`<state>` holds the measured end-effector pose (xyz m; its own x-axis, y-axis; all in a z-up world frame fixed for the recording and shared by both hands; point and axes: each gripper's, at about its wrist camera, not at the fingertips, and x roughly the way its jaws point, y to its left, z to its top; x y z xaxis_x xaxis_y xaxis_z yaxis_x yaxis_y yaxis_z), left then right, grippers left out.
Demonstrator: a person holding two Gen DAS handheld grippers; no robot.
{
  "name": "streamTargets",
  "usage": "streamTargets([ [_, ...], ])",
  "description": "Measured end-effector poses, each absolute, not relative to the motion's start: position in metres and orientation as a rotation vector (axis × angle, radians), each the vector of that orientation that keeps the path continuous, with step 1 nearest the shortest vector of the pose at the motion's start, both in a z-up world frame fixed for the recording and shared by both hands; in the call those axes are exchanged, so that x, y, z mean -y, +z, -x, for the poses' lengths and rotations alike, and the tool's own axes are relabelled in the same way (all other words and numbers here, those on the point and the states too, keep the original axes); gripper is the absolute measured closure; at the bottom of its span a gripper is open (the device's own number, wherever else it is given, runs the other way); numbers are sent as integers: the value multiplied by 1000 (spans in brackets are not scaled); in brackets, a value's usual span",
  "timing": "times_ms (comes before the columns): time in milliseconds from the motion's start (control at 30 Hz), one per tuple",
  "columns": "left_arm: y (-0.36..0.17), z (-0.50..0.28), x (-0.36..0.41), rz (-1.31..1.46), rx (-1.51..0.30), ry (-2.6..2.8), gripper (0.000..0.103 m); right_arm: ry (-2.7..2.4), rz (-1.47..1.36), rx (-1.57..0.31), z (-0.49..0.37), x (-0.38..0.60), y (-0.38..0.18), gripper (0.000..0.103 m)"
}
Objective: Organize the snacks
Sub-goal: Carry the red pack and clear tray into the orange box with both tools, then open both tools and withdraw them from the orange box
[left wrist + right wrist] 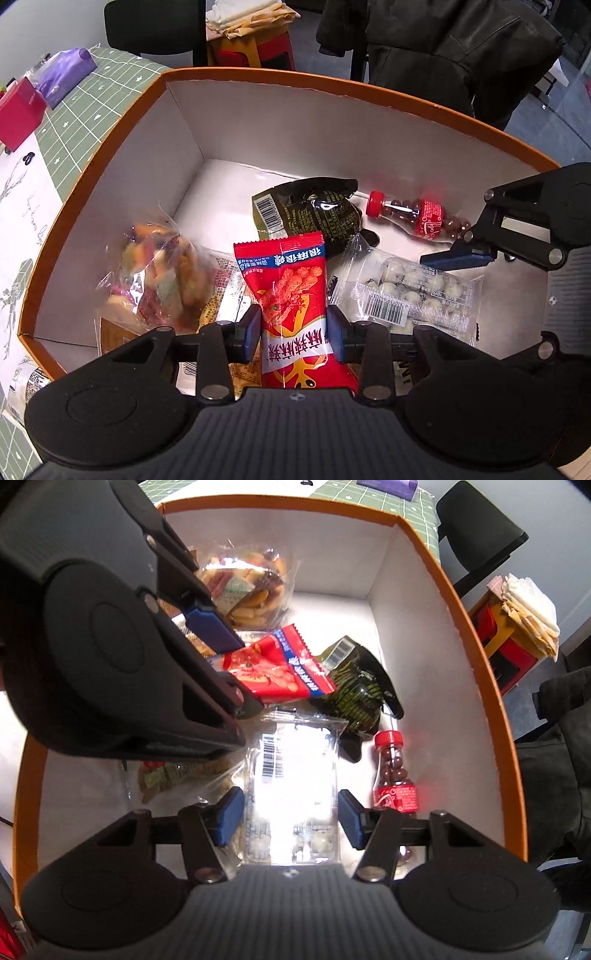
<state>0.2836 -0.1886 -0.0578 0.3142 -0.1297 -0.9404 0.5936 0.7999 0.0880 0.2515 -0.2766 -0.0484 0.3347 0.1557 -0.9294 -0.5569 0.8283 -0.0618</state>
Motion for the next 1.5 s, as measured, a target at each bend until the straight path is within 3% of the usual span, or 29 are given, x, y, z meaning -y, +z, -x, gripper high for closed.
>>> streamTargets([
  [100, -58, -283, 189, -480, -1166, -490, 56, 478, 407, -1146, -251, 276, -49, 47],
  [167, -57, -283, 189, -483, -1172, -486, 47, 472, 412, -1147, -251, 275, -49, 44],
  [300, -52, -278, 184, -467, -1180, -507, 36, 457, 422, -1130, -246, 272, -45, 30],
  [367, -47, -275, 182, -465, -1171, -507, 28, 449, 425, -1119, -242, 271, -41, 28],
  [667, -3, -240, 161, -392, -1074, -464, 22, 386, 385, -1000, -223, 266, -12, 11],
  [1333, 65, -159, 40, -163, -846, -198, 20, 423, 208, -663, -155, 202, 44, 9],
  [1500, 58, -155, -7, -112, -863, -156, 20, 488, 132, -637, -148, 171, 38, 23],
])
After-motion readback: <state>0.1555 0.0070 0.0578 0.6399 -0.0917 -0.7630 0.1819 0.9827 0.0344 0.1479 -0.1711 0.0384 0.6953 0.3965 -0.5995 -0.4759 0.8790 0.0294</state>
